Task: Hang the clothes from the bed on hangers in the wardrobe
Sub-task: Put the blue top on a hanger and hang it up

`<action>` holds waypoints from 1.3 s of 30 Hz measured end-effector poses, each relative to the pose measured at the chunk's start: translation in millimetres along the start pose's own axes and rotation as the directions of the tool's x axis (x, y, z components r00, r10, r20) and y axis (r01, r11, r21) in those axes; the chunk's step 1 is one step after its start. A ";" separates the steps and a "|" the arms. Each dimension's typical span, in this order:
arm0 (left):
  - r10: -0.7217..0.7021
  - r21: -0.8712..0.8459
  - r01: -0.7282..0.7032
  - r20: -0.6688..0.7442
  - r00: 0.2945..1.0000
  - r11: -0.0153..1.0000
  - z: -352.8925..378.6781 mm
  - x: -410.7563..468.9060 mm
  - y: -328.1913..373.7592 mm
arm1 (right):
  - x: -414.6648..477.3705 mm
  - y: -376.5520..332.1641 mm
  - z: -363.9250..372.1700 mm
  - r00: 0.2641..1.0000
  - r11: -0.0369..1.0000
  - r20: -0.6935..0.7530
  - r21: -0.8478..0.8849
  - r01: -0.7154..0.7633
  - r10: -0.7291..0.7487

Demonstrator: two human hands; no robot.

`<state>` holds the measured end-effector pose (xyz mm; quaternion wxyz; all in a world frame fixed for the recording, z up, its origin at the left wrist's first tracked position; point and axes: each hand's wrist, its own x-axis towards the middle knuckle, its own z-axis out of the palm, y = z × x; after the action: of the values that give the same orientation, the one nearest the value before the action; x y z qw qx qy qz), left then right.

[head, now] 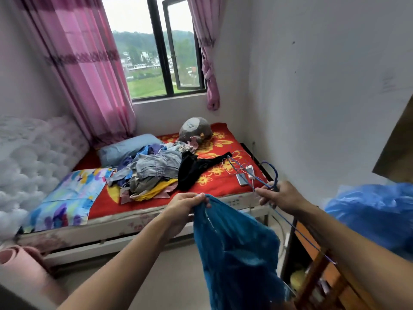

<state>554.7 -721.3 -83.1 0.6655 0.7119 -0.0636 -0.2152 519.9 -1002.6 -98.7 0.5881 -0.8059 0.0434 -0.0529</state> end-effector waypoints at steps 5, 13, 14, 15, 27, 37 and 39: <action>0.041 0.092 -0.024 -0.190 0.981 0.995 4.3 24.1 18.9 | -19.6 -2.1 -17.8 0.991 0.995 -0.088 -0.027 0.099 -0.101; 0.143 0.102 -0.107 -0.464 0.874 0.989 -11.1 33.6 44.6 | -38.3 -19.0 -52.8 0.982 0.980 0.014 -0.065 0.188 -0.187; 0.168 0.118 -0.127 -0.457 0.873 0.985 -9.6 31.3 48.1 | -37.3 -20.4 -51.4 0.984 0.981 0.029 -0.074 0.179 -0.177; 0.196 0.150 -0.145 -0.425 0.884 0.978 -6.7 28.7 51.3 | -34.7 -20.9 -47.4 0.984 0.981 0.038 -0.080 0.175 -0.172; 0.487 0.957 -0.134 -0.009 0.874 0.258 0.8 2.1 69.8 | 10.2 -50.5 44.8 0.956 0.961 0.125 0.113 0.251 -0.264; 0.447 0.763 -0.148 -0.200 0.872 0.629 -44.9 0.1 48.4 | -7.5 0.1 72.0 0.864 0.851 -0.256 -0.433 0.298 -0.433; 0.486 0.754 -0.173 -0.215 0.847 0.634 -44.0 -3.1 54.0 | -17.5 24.8 93.1 0.967 0.870 -0.095 -0.463 0.168 -0.237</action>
<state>579.7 -685.4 -28.8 0.3656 0.9148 -0.1362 0.1047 515.1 -920.1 -151.0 0.3714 -0.9140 0.0133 -0.1626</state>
